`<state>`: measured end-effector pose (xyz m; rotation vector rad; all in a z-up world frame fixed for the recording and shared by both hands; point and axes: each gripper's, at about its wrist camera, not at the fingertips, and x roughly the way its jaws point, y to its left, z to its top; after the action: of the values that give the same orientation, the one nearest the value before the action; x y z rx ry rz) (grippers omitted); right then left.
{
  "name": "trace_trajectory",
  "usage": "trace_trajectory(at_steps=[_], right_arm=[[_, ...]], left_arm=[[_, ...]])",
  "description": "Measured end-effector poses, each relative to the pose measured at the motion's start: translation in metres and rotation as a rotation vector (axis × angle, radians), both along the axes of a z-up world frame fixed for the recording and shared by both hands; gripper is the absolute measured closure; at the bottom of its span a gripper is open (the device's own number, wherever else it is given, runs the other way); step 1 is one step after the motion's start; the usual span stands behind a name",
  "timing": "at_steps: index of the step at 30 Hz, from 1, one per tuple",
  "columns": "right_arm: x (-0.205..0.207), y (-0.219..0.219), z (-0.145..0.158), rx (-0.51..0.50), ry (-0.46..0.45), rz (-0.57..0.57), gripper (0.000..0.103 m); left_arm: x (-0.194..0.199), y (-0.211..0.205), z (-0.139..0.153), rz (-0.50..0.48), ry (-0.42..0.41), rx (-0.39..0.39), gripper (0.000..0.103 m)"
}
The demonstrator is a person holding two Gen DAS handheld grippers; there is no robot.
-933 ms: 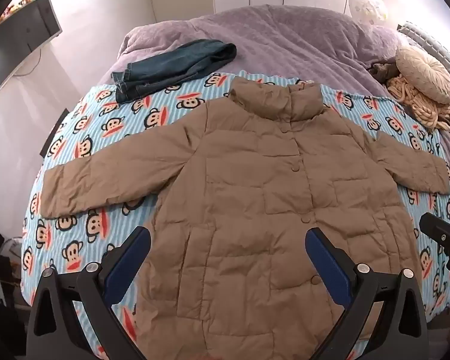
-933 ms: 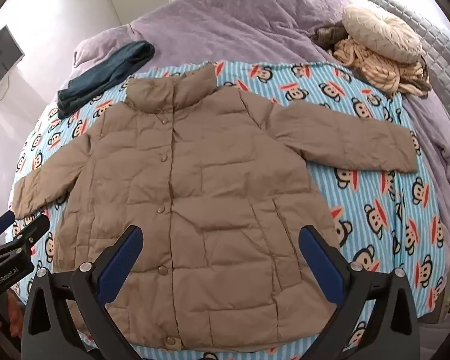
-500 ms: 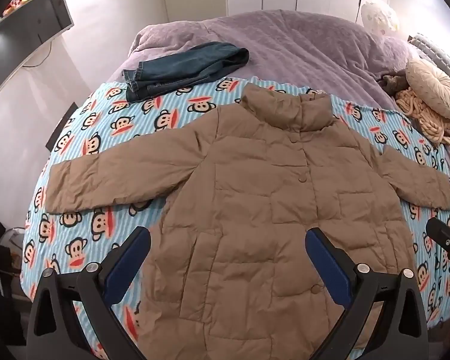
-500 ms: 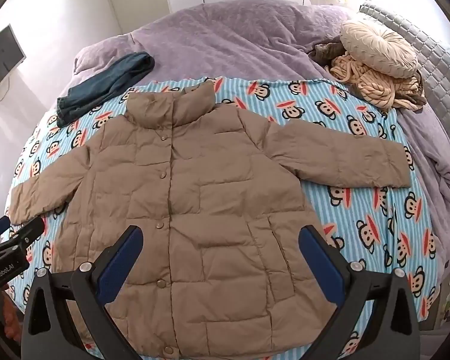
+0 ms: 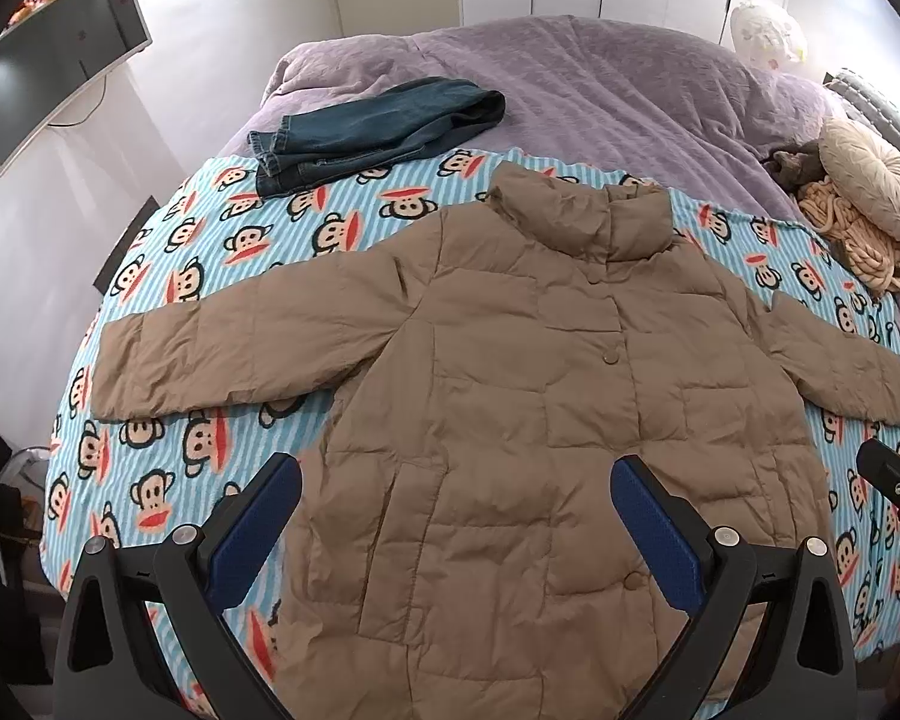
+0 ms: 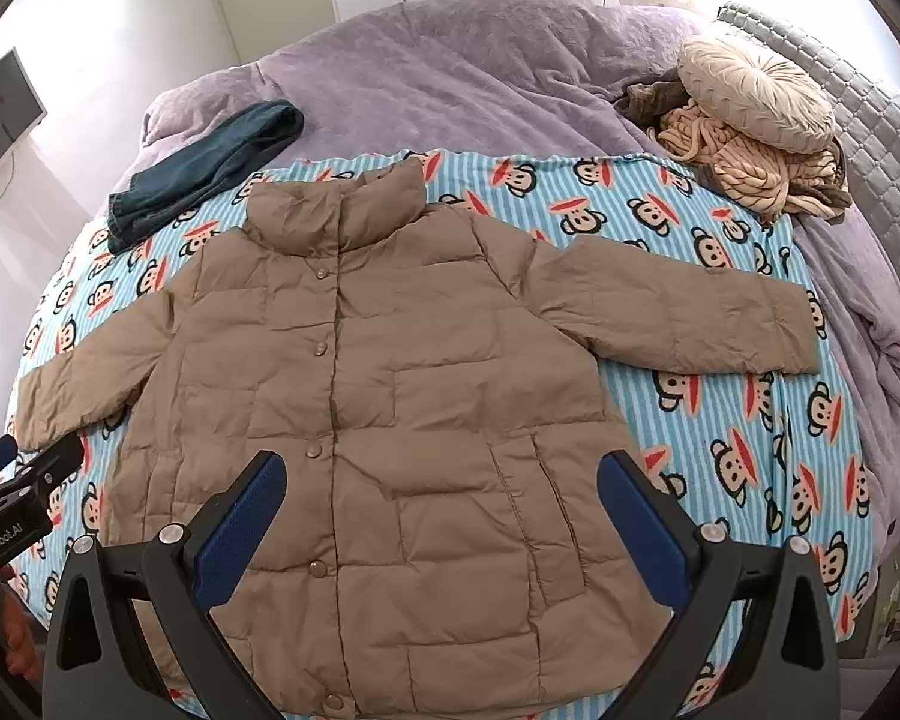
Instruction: Fold large clothes
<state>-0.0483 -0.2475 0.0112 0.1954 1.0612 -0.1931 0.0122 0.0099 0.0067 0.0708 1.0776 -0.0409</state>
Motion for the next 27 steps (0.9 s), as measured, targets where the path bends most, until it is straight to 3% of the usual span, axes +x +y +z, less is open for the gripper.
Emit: trace_trajectory(at_steps=[27], right_arm=[[0.0034, 0.0, -0.0015, -0.006, 0.006, 0.008, 0.0]], left_arm=[[0.0024, 0.0015, -0.0024, -0.001, 0.012, 0.0, 0.0]])
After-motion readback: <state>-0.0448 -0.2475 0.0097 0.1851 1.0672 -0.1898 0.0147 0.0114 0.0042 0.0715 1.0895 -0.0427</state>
